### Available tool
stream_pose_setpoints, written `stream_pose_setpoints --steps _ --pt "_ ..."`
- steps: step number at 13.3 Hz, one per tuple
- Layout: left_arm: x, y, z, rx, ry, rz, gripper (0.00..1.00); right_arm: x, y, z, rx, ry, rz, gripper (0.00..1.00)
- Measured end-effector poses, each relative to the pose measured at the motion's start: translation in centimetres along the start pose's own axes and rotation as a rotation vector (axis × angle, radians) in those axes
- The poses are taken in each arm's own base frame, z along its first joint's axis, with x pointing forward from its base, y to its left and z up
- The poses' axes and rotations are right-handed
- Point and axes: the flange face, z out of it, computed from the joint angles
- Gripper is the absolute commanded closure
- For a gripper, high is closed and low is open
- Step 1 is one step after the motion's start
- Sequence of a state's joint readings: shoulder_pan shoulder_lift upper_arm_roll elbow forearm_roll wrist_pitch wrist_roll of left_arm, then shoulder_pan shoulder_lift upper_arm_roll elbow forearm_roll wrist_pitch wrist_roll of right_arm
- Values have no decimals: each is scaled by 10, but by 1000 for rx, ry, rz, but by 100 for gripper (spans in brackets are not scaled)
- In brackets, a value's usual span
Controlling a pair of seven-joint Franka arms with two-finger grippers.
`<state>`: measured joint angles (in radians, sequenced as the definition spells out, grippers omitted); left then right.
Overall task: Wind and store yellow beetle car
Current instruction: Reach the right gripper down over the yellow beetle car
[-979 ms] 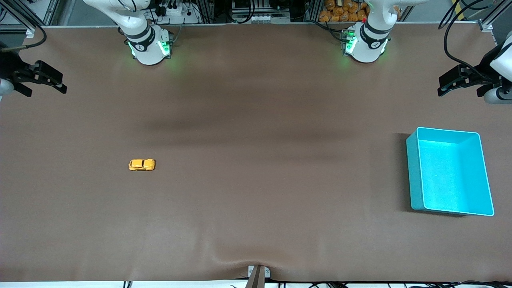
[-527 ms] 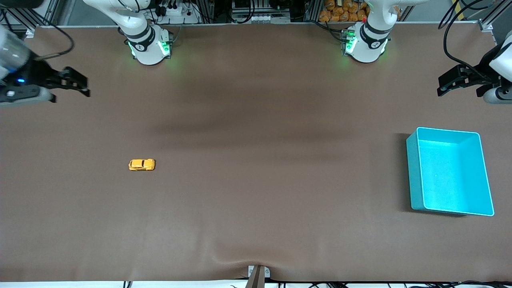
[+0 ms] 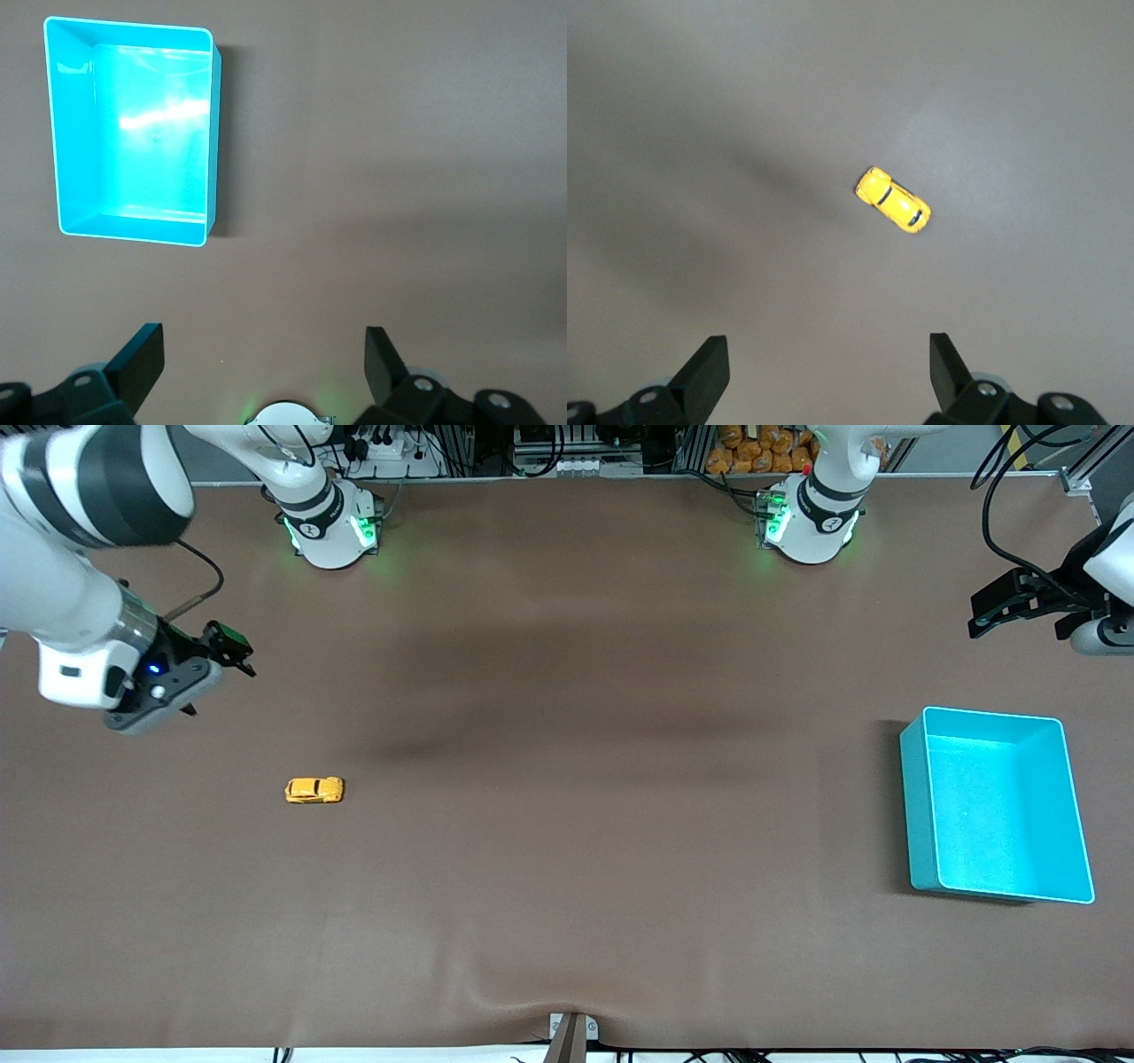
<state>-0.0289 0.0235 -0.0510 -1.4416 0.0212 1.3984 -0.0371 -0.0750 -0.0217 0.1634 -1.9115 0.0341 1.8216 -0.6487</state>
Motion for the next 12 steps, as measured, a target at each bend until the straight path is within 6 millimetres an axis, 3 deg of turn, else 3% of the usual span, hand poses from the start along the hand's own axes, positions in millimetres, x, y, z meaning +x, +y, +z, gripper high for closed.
stream_pose_setpoints --steps 4,7,12 --pt "0 -1 0 0 0 -1 0 -4 2 77 -17 16 -317 0" --pt "0 -1 0 0 0 -2 0 -5 4 123 -88 9 -545 0" --pt "0 -1 0 0 -1 -2 0 13 21 206 -126 -3 -768 0"
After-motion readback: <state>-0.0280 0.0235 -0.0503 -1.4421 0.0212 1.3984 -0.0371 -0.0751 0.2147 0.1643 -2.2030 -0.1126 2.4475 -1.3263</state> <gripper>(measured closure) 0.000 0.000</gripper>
